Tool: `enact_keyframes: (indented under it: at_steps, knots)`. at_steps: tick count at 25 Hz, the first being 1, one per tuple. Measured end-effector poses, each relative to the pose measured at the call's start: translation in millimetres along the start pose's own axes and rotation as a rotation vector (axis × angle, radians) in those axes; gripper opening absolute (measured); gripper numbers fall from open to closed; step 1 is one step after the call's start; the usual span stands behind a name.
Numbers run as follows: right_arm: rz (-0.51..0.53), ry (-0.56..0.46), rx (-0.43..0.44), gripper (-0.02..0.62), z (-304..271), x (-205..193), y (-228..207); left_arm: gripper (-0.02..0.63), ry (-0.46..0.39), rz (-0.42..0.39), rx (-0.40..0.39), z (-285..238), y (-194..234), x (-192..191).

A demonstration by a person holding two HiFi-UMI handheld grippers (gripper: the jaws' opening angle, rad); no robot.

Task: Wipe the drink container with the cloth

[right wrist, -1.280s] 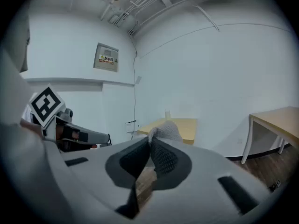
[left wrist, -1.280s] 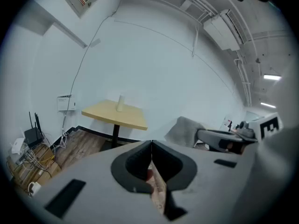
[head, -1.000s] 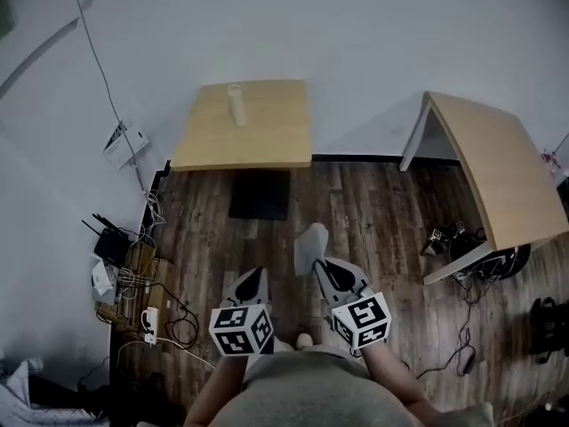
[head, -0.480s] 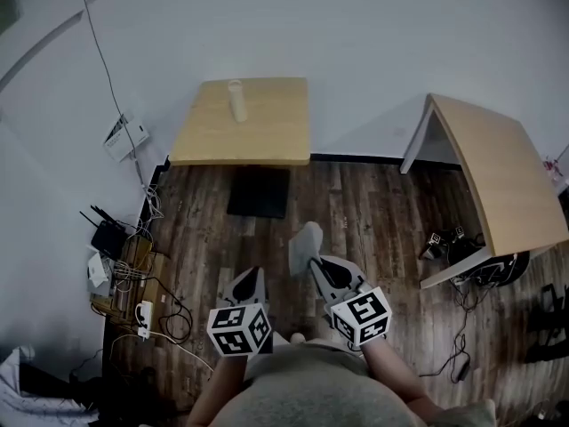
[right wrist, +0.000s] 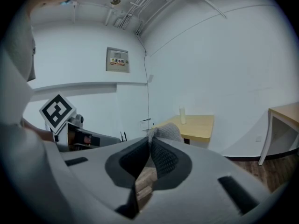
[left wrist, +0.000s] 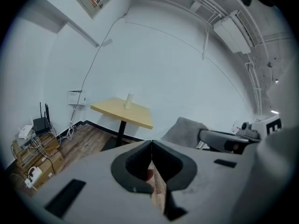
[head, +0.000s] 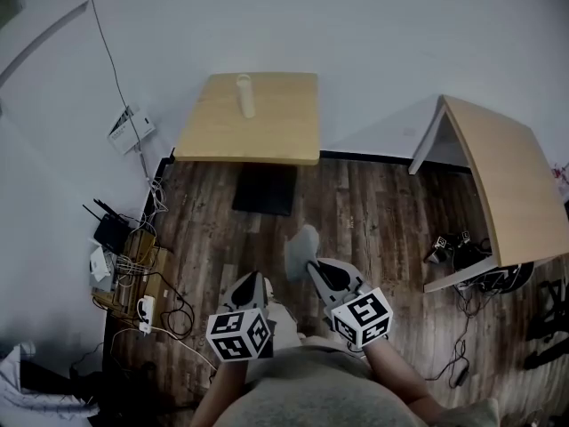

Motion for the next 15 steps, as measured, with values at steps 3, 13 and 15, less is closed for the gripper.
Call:
enact_keyframes:
  at_steps: [3, 13, 15]
  knots:
    - [0.002, 0.013, -0.001, 0.008, -16.3, -0.1, -5.9, 0.002, 0.004, 0.001, -0.007, -13.3, 8.3, 4.2]
    - [0.020, 0.015, -0.045, 0.009, -93.5, 39.3, -55.6, 0.002, -0.002, 0.010, -0.038, -90.9, 46.0, 54.4]
    - [0.019, 0.014, -0.055, 0.008, -112.7, 50.1, -64.0, 0.002, 0.001, 0.006, -0.053, -106.6, 55.1, 66.4]
Point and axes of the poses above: the fingertips, and each gripper's own axes: z backward along the fingers, y to its left, x out of its top, the point moved 2 cm from there along z, backward along the fingers, and after that the axes turned 6 degrees about -z, right-handed, at the moved point
